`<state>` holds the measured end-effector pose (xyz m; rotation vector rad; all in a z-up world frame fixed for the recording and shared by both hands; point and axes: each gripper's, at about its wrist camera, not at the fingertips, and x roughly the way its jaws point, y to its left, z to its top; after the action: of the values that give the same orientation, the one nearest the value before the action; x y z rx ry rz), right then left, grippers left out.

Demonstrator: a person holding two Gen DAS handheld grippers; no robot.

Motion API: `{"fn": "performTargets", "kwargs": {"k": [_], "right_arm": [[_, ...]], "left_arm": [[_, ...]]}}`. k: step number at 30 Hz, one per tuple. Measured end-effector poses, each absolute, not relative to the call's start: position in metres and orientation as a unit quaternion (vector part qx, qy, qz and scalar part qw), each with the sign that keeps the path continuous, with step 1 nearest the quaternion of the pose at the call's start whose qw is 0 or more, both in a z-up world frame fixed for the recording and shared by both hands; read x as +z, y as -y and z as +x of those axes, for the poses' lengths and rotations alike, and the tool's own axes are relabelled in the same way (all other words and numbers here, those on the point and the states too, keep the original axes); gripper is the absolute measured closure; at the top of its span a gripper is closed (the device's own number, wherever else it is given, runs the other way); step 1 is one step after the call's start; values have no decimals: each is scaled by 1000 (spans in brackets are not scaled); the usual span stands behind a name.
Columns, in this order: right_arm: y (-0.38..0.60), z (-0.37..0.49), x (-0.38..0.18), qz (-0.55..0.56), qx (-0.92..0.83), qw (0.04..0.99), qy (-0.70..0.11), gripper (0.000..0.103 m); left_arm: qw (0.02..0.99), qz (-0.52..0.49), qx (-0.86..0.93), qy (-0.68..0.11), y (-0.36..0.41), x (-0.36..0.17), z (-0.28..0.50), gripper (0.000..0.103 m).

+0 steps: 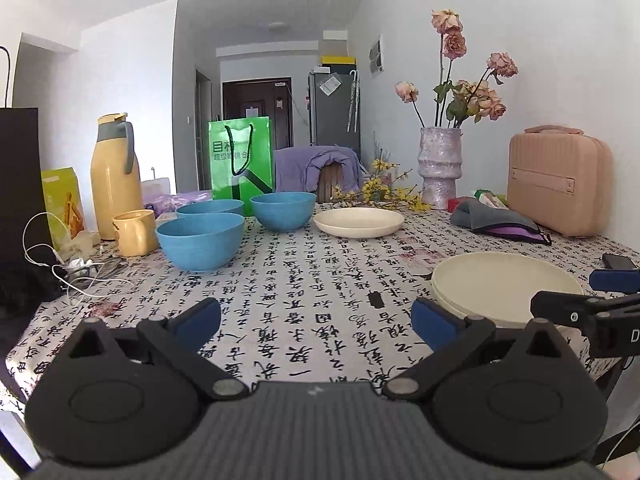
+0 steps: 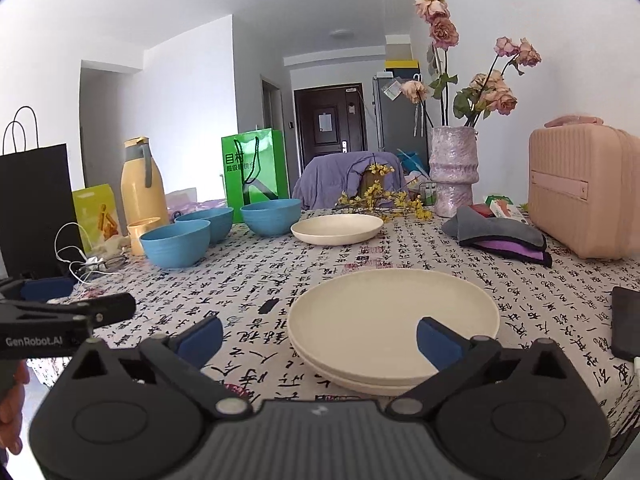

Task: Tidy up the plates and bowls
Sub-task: 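Move both tools toward the remaining cream plate beside the blue bowls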

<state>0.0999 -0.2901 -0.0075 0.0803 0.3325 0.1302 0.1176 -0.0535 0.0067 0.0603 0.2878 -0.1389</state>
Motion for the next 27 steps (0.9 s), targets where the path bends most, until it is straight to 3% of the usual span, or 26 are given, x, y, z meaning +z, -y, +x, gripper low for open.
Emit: {"fn": "performTargets", "kwargs": {"k": [15, 27], "right_arm": [[274, 106, -3, 27, 56, 983, -170, 0], [300, 178, 20, 50, 58, 975, -209, 0]], "left_arm": [[988, 10, -58, -141, 31, 6, 125, 0], [979, 7, -71, -191, 43, 24, 216, 0]]}}
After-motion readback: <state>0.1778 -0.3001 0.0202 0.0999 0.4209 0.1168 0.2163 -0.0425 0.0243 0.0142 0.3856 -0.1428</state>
